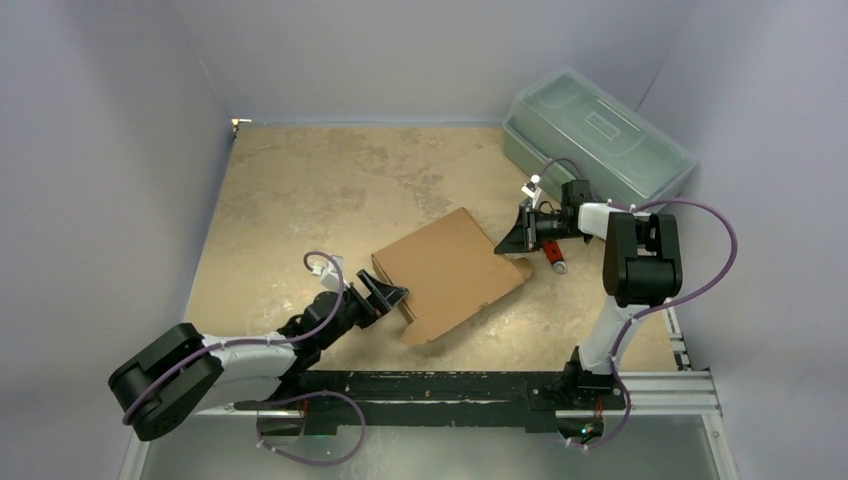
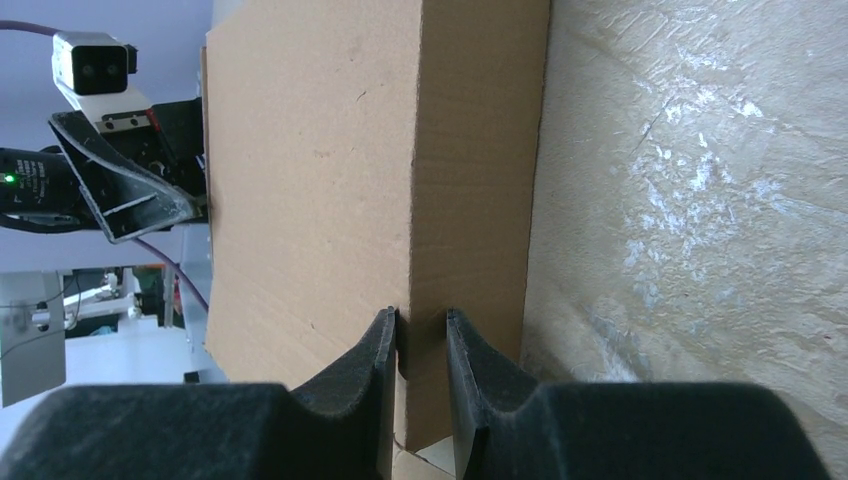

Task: Fold the paper box
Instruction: Close the paper box at the center of the board.

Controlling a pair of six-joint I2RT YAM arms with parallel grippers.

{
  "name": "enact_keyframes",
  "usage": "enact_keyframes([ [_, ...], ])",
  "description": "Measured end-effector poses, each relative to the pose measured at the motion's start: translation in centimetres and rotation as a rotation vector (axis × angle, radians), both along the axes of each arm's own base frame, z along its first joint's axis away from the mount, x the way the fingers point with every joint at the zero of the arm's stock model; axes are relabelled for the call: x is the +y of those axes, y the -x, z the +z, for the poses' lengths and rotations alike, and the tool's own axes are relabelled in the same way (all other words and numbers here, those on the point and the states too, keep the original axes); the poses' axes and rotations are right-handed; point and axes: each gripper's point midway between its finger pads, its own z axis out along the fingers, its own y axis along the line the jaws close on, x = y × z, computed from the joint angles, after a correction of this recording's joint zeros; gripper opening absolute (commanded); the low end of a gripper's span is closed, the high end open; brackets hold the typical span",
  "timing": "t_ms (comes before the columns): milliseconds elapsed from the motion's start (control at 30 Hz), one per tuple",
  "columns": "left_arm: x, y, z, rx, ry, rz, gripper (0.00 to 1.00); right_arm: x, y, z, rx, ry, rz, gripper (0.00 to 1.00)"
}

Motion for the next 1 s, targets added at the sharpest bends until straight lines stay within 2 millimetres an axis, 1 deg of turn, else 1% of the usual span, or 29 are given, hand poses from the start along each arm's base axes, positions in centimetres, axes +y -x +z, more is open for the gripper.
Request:
enact_keyframes([
  [67, -0.1, -0.1, 0.2, -0.009, 0.010, 0.000, 0.96, 0.0, 0.0, 0.0, 0.001, 0.000, -0.001, 0.06],
  [367, -0.7, -0.6, 2.5, -0.080, 0.093, 0.003, 0.96, -0.1, 0.0, 0.0, 0.010, -0.007, -0.003, 0.05],
  [467, -0.7, -0.7, 2.9, -0.088, 0.107, 0.005, 0.96, -0.1, 0.0, 0.0, 0.010, -0.007, -0.003, 0.05],
  [767, -0.7, -0.8, 2.4, -0.059, 0.114, 0.018, 0.96, -0.1, 0.0, 0.0, 0.011, -0.007, -0.003, 0.05],
  [1000, -0.5, -0.7, 1.1, -0.026, 0.081, 0.023, 0.96, -0.1, 0.0, 0.0, 0.012, -0.007, -0.004, 0.05],
])
